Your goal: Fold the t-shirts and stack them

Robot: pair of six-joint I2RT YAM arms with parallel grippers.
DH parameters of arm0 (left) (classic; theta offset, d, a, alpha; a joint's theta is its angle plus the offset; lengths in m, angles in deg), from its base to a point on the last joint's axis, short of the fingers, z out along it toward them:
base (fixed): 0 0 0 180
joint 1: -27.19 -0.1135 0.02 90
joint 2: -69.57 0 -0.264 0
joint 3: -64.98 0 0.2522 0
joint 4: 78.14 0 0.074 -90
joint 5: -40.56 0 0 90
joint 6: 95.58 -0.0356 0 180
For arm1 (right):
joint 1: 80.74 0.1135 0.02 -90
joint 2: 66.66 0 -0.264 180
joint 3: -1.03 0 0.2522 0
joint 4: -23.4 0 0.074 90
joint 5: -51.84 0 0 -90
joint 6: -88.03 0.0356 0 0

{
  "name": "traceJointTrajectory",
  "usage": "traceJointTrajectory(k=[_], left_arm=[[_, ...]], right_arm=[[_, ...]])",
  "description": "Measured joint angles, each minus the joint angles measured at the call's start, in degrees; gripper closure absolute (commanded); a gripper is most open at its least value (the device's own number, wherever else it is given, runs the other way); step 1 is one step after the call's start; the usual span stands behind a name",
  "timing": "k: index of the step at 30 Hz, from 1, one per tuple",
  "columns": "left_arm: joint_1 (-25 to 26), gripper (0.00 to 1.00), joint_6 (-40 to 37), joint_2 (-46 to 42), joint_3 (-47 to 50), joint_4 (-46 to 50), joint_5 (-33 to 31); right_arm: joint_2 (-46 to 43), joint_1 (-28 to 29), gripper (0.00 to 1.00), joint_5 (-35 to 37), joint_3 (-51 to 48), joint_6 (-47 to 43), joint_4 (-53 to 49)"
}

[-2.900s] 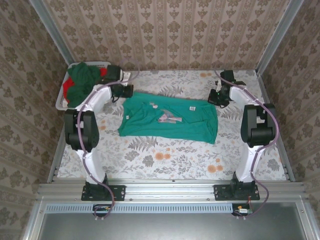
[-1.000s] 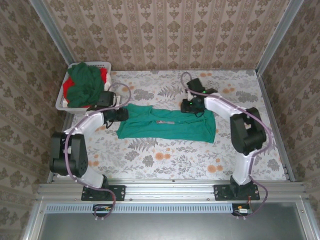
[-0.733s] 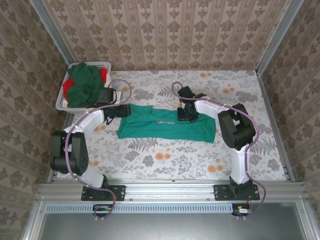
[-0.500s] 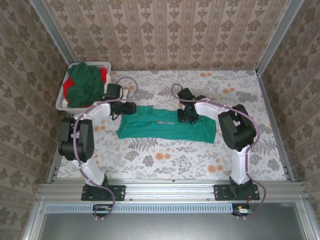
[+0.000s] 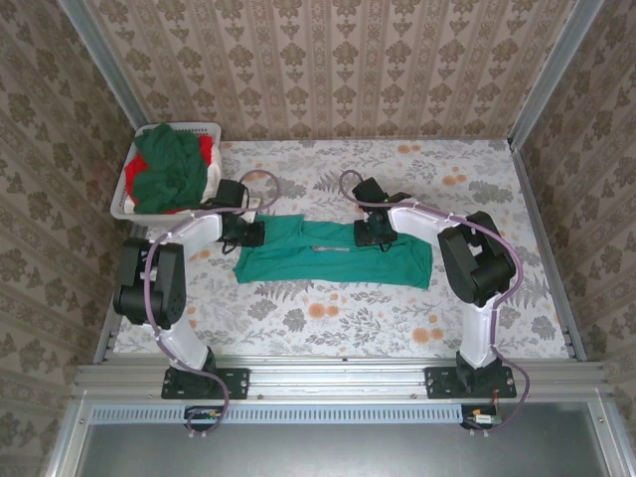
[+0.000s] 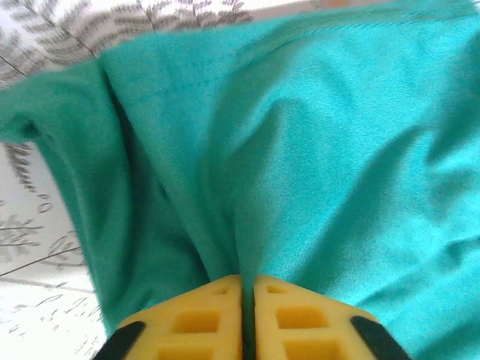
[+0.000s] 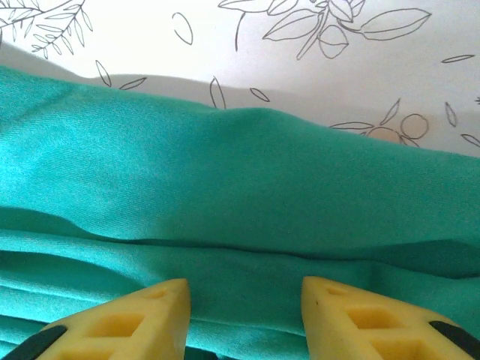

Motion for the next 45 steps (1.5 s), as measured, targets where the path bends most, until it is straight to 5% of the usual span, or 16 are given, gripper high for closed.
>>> traceJointTrajectory(k=[3, 6, 13, 17, 28, 30, 34, 36, 41, 45], left_arm=[[0.0, 0.49, -0.7, -3.5, -1.7, 1.5, -0.9], [0.0, 0.47, -1.4, -3.3, -5.3, 2.8, -1.6], [1.3, 0.50, -2.5, 12.7, -19.6, 4.1, -1.9], [2.6, 0.62, -3.5, 19.5, -21.8, 5.4, -1.9], [3.0, 0.90, -4.7, 15.1, -19.5, 4.8, -2.9], [3.1, 0.89, -4.9, 12.8, -18.8, 4.2, -3.0], [3.3, 0.64, -5.4, 10.3, -18.6, 3.3, -3.0], [3.4, 0.59, -5.7, 11.0, -19.2, 3.3, -3.0], [4.1, 0.65, -6.2, 16.6, -21.8, 3.1, -2.8], [4.5, 0.83, -6.5, 21.0, -22.1, 3.2, -2.8]], right_arm=[[-0.2, -0.5, 0.53, 0.1, -0.3, -0.1, -0.3], [-2.5, -0.8, 0.52, -0.1, -3.0, -0.1, 0.2], [-5.0, -0.9, 0.52, -1.0, -4.9, 0.3, 1.1], [-5.1, -0.9, 0.52, -1.2, -5.8, 0.3, 1.5], [-5.7, -1.9, 0.52, -1.2, -7.0, 0.3, 1.7], [-5.7, -1.9, 0.52, -1.2, -7.0, 0.3, 1.7], [-5.7, -2.1, 0.52, -1.4, -7.1, 0.6, 1.8], [-5.7, -2.1, 0.52, -1.7, -7.1, 0.9, 1.8], [-5.7, -2.1, 0.52, -2.1, -7.1, 1.2, 2.0], [-5.7, -2.1, 0.52, -2.1, -7.2, 1.2, 1.9]])
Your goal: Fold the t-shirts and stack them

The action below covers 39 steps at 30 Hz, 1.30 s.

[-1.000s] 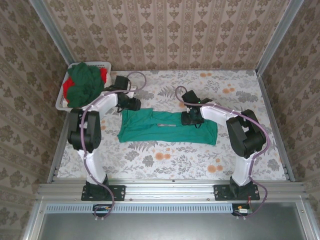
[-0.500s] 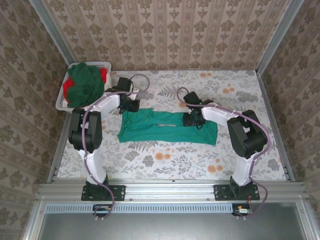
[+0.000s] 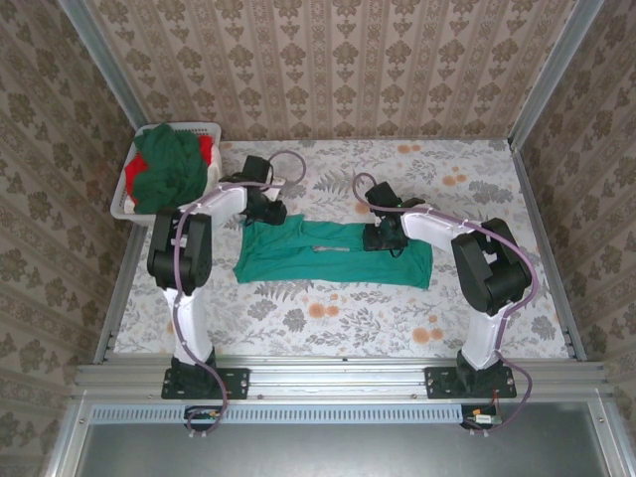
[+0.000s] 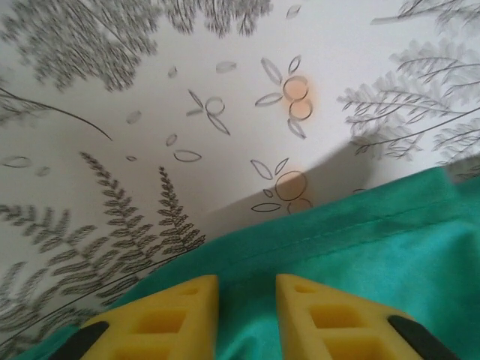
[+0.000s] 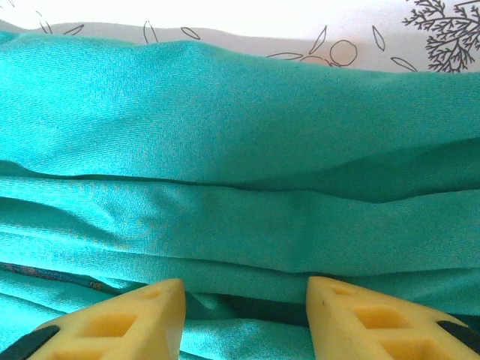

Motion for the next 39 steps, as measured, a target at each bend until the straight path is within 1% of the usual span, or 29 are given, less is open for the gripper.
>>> traceJointTrajectory(k=[4, 11, 13, 16, 20, 23, 27, 28, 31, 33, 36, 39], left_arm=[[0.0, 1.00, 0.1, 1.0, 0.0, -0.1, 0.0], [0.8, 1.00, 0.4, -0.4, 0.4, -0.3, -2.5], [1.6, 1.00, 0.5, -3.6, 2.2, -0.5, -3.8], [3.6, 1.00, 0.8, -11.8, 7.0, -1.4, -6.3], [8.6, 1.00, 2.8, -23.9, 15.0, -3.3, -9.5], [12.9, 1.00, 5.5, -29.0, 22.3, -5.7, -11.8], [16.0, 1.00, 9.1, -33.1, 32.5, -7.3, -13.8], [16.6, 0.97, 10.0, -34.4, 34.8, -7.3, -14.3], [17.6, 0.93, 12.1, -38.4, 38.7, -7.6, -15.1], [18.1, 0.87, 13.1, -41.2, 40.2, -8.6, -15.3], [18.4, 0.76, 14.8, -45.2, 42.4, -11.3, -13.9], [18.4, 0.68, 16.3, -48.8, 45.0, -14.1, -11.7]], right_arm=[[-0.1, -0.1, 0.51, 0.0, -0.6, 0.0, 0.3], [-0.2, -0.5, 0.51, 0.0, -1.1, 0.0, 0.8], [-0.2, -0.5, 0.51, 0.0, -1.2, 0.0, 0.9], [-0.2, -0.5, 0.51, 0.0, -1.5, 0.2, 1.1], [-0.2, -0.5, 0.51, -0.6, -2.3, 0.4, 1.3], [-0.2, -0.5, 0.51, -1.1, -2.4, 1.0, 1.3], [-1.4, -0.5, 0.51, -1.1, -3.0, 1.9, 1.4], [-2.0, -0.5, 0.51, -1.1, -3.3, 2.0, 1.5], [-3.3, -0.5, 0.51, -1.1, -3.8, 2.2, 1.5], [-3.6, -0.5, 0.51, -1.1, -3.8, 2.3, 1.5], [-3.6, -0.5, 0.51, -1.1, -3.9, 2.9, 1.5], [-4.0, -0.5, 0.51, -1.2, -4.3, 3.4, 1.5]])
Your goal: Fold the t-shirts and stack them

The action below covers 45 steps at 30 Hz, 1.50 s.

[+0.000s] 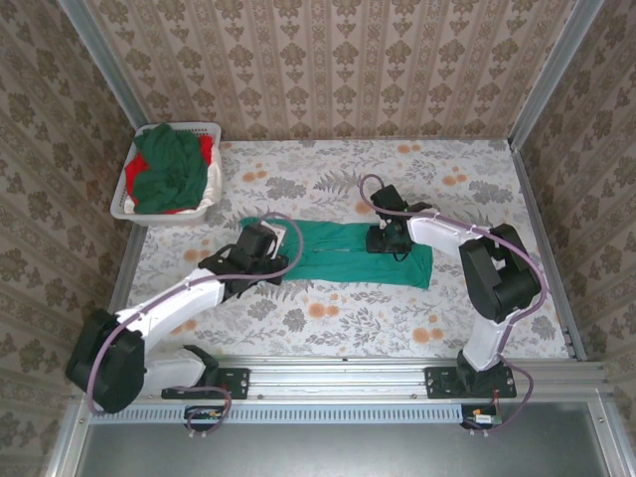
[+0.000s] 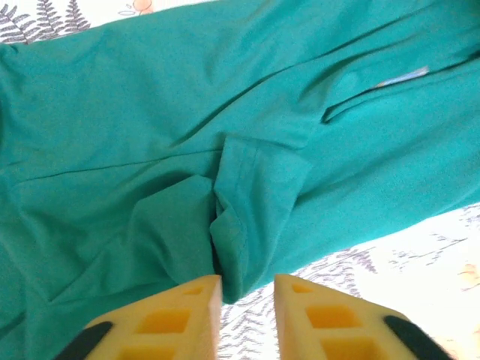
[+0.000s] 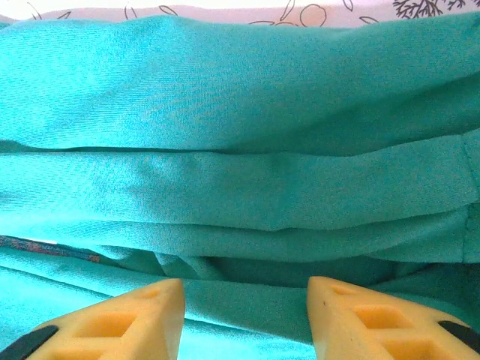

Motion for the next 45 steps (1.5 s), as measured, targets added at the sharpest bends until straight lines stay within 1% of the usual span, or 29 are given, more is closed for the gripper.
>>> traceJointTrajectory(k=[2, 4, 6, 8, 9, 10, 11, 13, 15, 18, 19, 21, 23, 26, 29, 33, 35, 36, 37, 38, 40, 42, 44, 45], left_arm=[[0.0, 0.54, 0.4, -2.4, 1.4, -1.0, 0.8], [-0.3, 0.47, 1.1, -4.6, 2.3, -1.8, 1.1], [-1.2, 0.45, 1.5, -5.5, 2.7, -3.0, 1.2], [-3.2, 0.46, 1.6, -3.3, 2.2, -4.1, 1.9], [-4.3, 0.50, 1.5, -1.1, 1.3, -4.3, 2.3], [-5.5, 0.57, 1.4, 1.9, 0.2, -4.3, 3.0], [-6.9, 0.61, 1.1, 6.0, -1.6, -4.1, 3.8], [-8.5, 0.65, 0.0, 12.4, -5.1, -3.6, 5.3], [-9.0, 0.67, -0.7, 17.2, -8.0, -2.9, 6.8], [-8.1, 0.73, -1.1, 18.0, -7.5, -2.1, 8.9], [-7.7, 0.77, -1.1, 17.3, -6.6, -1.9, 9.6], [-7.0, 0.81, -0.5, 14.6, -3.3, -1.5, 10.8], [-6.3, 0.80, 0.2, 11.2, 0.1, -0.2, 11.3], [-5.8, 0.77, 2.0, 5.3, 4.4, 1.7, 11.2], [-5.7, 0.69, 3.8, -0.2, 6.5, 3.1, 10.6], [-5.9, 0.69, 5.2, -4.1, 6.8, 3.8, 9.1], [-6.6, 0.69, 5.3, -4.3, 6.4, 4.7, 8.4], [-7.1, 0.66, 5.4, -4.3, 6.0, 5.4, 8.0], [-7.7, 0.60, 5.4, -4.3, 5.4, 5.9, 7.4], [-8.1, 0.58, 5.5, -4.3, 4.9, 6.1, 6.9], [-9.4, 0.59, 5.0, -3.9, 3.3, 5.9, 6.2], [-11.3, 0.62, 4.5, -1.9, 1.1, 5.6, 6.3], [-12.9, 0.62, 4.3, 1.5, -1.0, 4.7, 6.7], [-13.5, 0.59, 4.1, 3.6, -1.9, 4.1, 7.0]], right_arm=[[-0.9, 0.2, 0.51, -0.3, -0.5, 0.3, 0.4], [-2.4, 0.7, 0.51, -0.5, -1.0, 0.8, 0.8], [-3.9, 1.4, 0.51, -0.7, -1.1, 1.3, 1.2], [-4.9, 2.2, 0.51, -1.2, -1.1, 1.6, 2.1], [-5.1, 2.5, 0.51, -1.5, -1.1, 1.7, 2.6], [-5.2, 2.9, 0.51, -1.7, -1.1, 2.0, 3.3], [-5.2, 3.3, 0.51, -1.8, -1.1, 2.4, 3.7], [-5.0, 4.1, 0.51, -2.0, -1.1, 2.8, 4.0], [-4.9, 4.9, 0.50, -2.1, -1.1, 3.3, 4.3], [-4.0, 6.2, 0.50, -2.6, -0.7, 4.0, 4.8], [-3.6, 6.4, 0.50, -2.7, -0.3, 4.1, 4.8], [-2.5, 6.8, 0.50, -2.8, 0.6, 4.3, 4.9], [-1.3, 6.9, 0.50, -2.7, 1.8, 4.3, 4.8], [0.2, 6.9, 0.50, -2.7, 3.2, 4.3, 4.7], [0.6, 7.0, 0.50, -2.7, 3.8, 4.3, 4.7], [0.7, 8.6, 0.50, -2.7, 5.7, 4.3, 4.7], [1.0, 10.7, 0.49, -2.7, 7.2, 4.3, 4.7], [1.5, 12.1, 0.49, -2.8, 8.3, 4.3, 4.7], [2.2, 13.4, 0.49, -3.0, 9.3, 4.2, 4.8], [3.0, 14.5, 0.49, -3.2, 10.4, 4.2, 4.9], [5.9, 16.7, 0.49, -3.6, 12.9, 4.2, 5.0], [9.0, 18.4, 0.49, -4.3, 15.1, 4.0, 4.9], [11.8, 19.7, 0.49, -4.5, 16.6, 3.8, 4.7], [12.9, 20.2, 0.49, -4.5, 16.9, 3.8, 4.6]])
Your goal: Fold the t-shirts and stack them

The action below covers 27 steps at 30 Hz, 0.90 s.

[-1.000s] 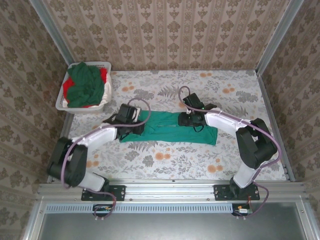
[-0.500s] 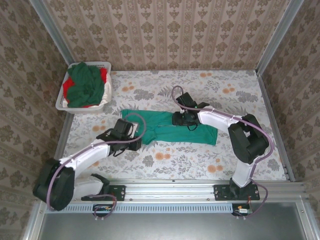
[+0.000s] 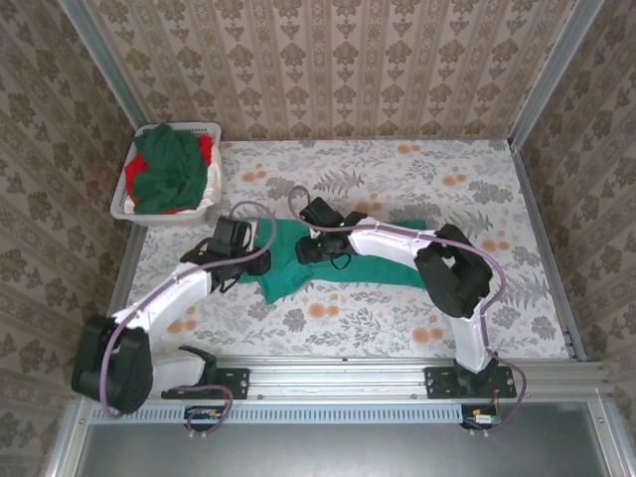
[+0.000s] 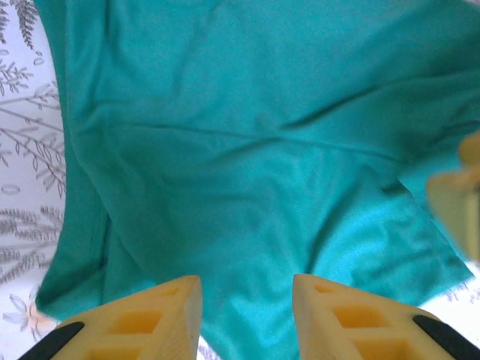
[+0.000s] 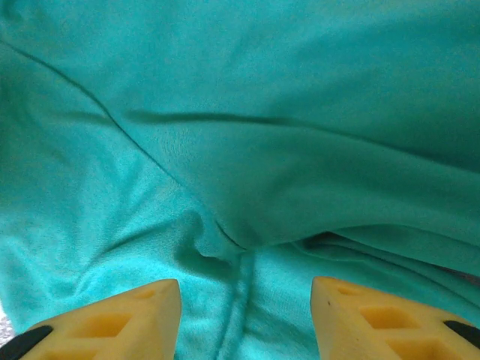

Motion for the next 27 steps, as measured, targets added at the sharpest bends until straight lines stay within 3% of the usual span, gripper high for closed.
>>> traceJointTrajectory(k=[9, 20, 23, 27], left_arm=[[-3.9, 0.56, -1.6, 9.1, -1.2, -0.5, 1.0], [-7.5, 0.57, -3.9, 21.4, -11.5, -1.5, 1.2], [-7.9, 0.65, -4.4, 23.8, -12.3, -1.3, 1.2], [-8.5, 0.81, -5.5, 25.9, -14.5, -0.5, 1.2]], right_arm=[[2.8, 0.8, 0.50, 0.7, 5.0, -0.6, -4.0], [8.5, 0.5, 0.51, 2.7, 11.9, -1.1, -6.4], [9.9, 0.5, 0.52, 3.4, 13.0, -1.1, -7.9], [10.7, 0.5, 0.63, 4.8, 15.6, -1.4, -9.7]])
